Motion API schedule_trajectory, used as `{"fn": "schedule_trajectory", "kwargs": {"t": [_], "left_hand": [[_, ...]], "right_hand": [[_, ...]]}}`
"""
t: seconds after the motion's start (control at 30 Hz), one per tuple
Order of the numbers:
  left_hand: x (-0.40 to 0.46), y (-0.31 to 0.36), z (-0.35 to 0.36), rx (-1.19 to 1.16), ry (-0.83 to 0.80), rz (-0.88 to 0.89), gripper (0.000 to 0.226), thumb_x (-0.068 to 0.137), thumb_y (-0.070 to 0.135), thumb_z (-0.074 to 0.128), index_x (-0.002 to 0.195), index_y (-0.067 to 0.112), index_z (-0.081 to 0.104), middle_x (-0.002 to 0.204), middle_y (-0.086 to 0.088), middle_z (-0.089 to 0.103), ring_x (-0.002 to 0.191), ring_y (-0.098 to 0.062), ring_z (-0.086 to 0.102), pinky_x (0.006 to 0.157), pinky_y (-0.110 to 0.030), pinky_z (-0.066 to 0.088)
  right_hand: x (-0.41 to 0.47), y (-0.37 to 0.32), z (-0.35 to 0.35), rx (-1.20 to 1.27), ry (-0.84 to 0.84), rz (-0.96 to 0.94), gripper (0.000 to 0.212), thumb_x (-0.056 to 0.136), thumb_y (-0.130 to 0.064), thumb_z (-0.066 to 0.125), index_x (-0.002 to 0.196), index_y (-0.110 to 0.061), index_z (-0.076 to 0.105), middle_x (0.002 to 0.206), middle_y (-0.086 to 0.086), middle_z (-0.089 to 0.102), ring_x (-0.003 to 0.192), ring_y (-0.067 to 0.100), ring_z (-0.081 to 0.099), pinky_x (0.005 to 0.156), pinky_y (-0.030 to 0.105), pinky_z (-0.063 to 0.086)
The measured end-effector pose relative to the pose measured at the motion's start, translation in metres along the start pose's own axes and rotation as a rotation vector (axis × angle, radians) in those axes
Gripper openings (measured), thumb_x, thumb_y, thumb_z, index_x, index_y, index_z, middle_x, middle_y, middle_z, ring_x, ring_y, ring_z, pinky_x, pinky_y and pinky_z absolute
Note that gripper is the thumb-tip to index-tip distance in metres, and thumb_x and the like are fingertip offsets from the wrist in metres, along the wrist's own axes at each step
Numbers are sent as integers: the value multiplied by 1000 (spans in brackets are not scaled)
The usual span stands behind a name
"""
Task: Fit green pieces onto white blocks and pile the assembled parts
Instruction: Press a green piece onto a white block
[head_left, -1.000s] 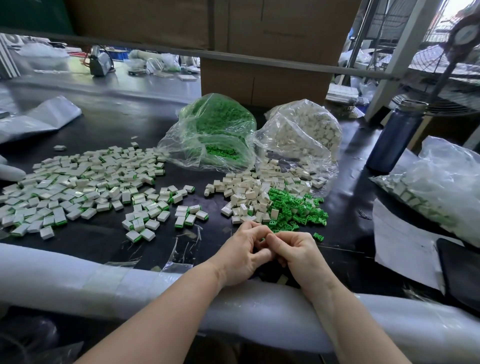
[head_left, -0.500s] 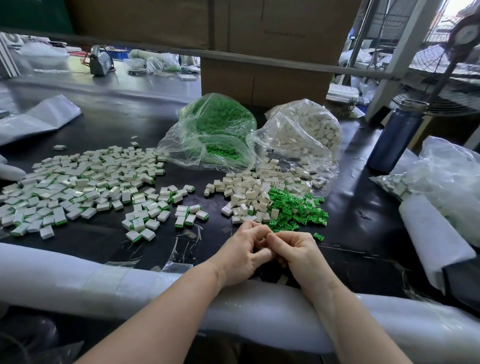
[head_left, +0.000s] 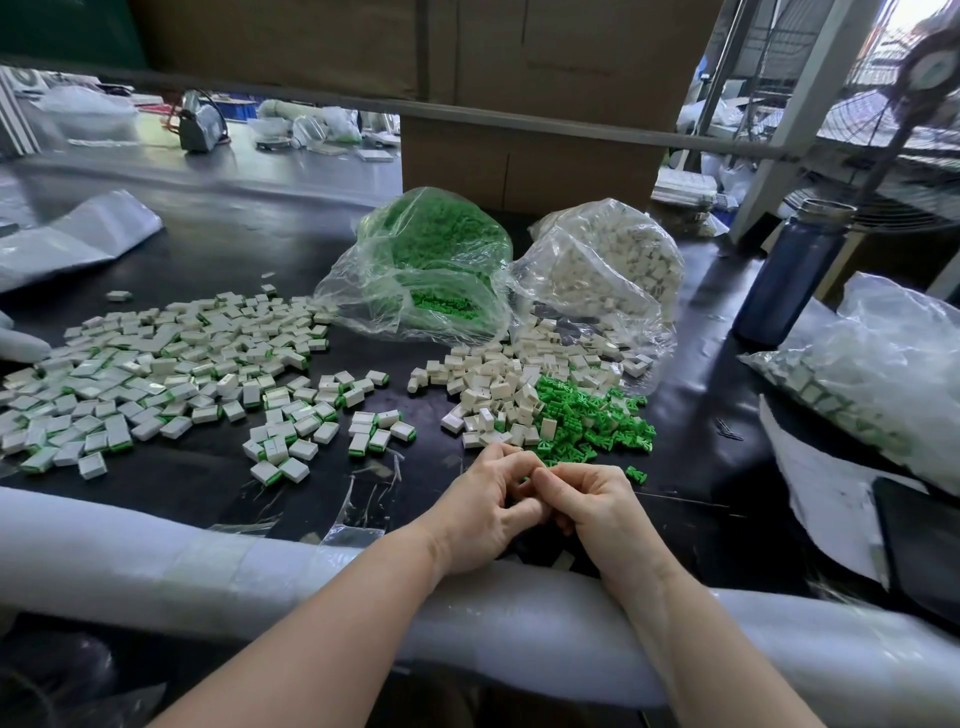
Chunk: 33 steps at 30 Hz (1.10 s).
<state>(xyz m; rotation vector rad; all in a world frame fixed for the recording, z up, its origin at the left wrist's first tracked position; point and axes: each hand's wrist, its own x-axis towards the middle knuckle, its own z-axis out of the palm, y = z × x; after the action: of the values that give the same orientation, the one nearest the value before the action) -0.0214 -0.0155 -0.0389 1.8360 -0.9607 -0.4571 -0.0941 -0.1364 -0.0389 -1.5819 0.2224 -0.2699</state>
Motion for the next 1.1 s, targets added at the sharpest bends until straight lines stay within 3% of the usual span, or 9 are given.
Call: {"fn": "schedule_trajectory", "kwargs": {"t": [0.2,0.3,0.47,0.6,0.73,0.9,1.1], "left_hand": [[0,1,0,0,-1,-7,15,85,8,58,86,23,55,100,1,40,84,-12,47,83,-22,44],[-1,1,0,-20,30,7,13,87,6,56,87,18,56,100,-1,41,82,-11,47,78,-13,42],[-1,1,0,-61,88,13,10,88,11,61,88,21,58,102,0,45,80,-10,49,74,-5,40],[-1,-2,-1,-56,137,-11,12,88,13,61,86,25,58,102,6,44,82,-10,49,77,-6,40],[0,-4,0,-25,142,-28,5,89,14,60,88,19,60,102,7,43,77,-9,48,74,-9,43],[0,-4,-1,17,137,-32,7,89,14,60,94,10,63,107,2,44,77,-11,48,76,-17,46],[0,-2,0,14,131,-47,9,90,15,59,94,9,63,109,-3,47,78,-12,49,79,-21,48]], "right_hand": [[0,-1,0,5,5,2,23,90,-6,56,71,1,69,45,-3,55,39,2,45,40,12,36],[0,1,2,-48,9,-19,25,84,-22,61,70,-5,71,54,6,54,49,8,43,47,18,36],[2,1,3,-65,14,-20,37,79,-42,53,75,-10,71,58,3,59,55,9,53,51,18,43],[3,4,1,-40,97,-16,22,90,-25,56,76,-16,72,65,2,67,62,12,64,51,19,48],[2,5,-3,-67,146,-32,13,86,-7,62,78,-14,69,68,0,70,65,12,67,50,19,49],[2,5,-3,-121,159,-64,13,78,-3,70,70,-13,67,63,1,67,60,9,62,49,19,48],[4,8,-1,-178,163,-59,15,83,-4,65,71,-12,64,65,2,64,58,6,57,48,19,47]]}}
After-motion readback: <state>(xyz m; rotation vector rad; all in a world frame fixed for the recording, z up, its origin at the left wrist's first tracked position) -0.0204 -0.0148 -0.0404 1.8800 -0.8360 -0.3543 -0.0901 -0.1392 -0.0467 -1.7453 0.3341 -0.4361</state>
